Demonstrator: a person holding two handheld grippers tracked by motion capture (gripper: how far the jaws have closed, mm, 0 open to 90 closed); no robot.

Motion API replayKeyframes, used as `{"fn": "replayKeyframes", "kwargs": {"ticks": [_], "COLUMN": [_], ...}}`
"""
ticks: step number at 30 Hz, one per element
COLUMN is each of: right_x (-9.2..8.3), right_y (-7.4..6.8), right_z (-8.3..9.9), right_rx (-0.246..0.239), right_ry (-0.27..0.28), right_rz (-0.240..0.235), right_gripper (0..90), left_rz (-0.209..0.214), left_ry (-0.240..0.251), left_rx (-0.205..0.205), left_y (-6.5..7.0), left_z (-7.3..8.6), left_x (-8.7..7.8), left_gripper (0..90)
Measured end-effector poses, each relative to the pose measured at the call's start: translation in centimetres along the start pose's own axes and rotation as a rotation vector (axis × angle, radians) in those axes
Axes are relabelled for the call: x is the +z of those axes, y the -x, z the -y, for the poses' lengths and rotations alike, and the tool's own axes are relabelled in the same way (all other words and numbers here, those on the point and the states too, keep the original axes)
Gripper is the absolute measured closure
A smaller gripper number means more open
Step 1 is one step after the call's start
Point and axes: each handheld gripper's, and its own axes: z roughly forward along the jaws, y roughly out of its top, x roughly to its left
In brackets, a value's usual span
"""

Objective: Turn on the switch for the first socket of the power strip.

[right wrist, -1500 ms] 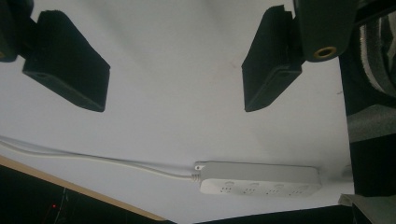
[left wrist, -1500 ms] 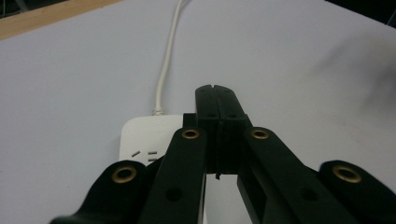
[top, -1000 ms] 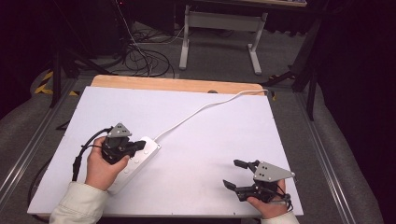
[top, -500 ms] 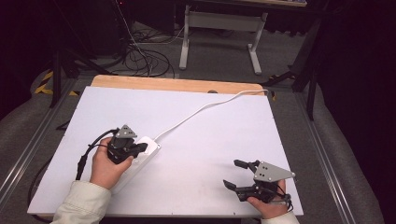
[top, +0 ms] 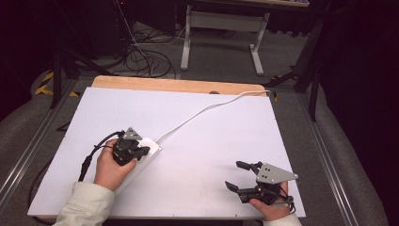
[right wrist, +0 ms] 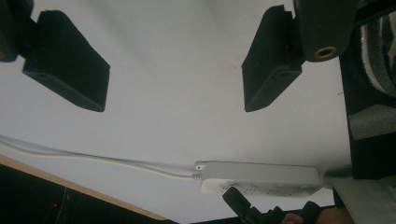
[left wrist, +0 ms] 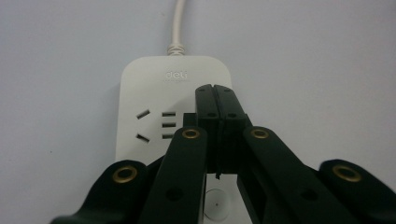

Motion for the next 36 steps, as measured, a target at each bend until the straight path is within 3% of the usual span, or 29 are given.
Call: {"fn": "replayKeyframes", "kwargs": {"ticks": [13,18,30,36], "right_x": [0.00,-0.09,-0.09,-0.08], "right_y": [-0.02,-0.01,-0.06,-0.09], "right_z": [0.01,0.00,-0.02,-0.03], "right_rx": [0.000,0.002,-0.001,0.000], "right_ry": [-0.001,0.009,0.007,0.007], "right_rz": [0.001,0.003,0.003,0.002], "right_gripper": [23.8,23.8,23.8,23.8], "left_rz": [0.002,0.007,-0.012,-0.026], "left_ry": [0.017,0.025,0.023,0.021], "left_rx": [0.002,-0.018,0.033,0.039], "left_y": [-0.14,-0.25,0.03,0.09], "left_z": [0.18,0.26,0.32,0.34], "left_x": [0.33,0.34,0.43,0.45], "left_gripper": [90.0,90.0,90.0,90.0]}}
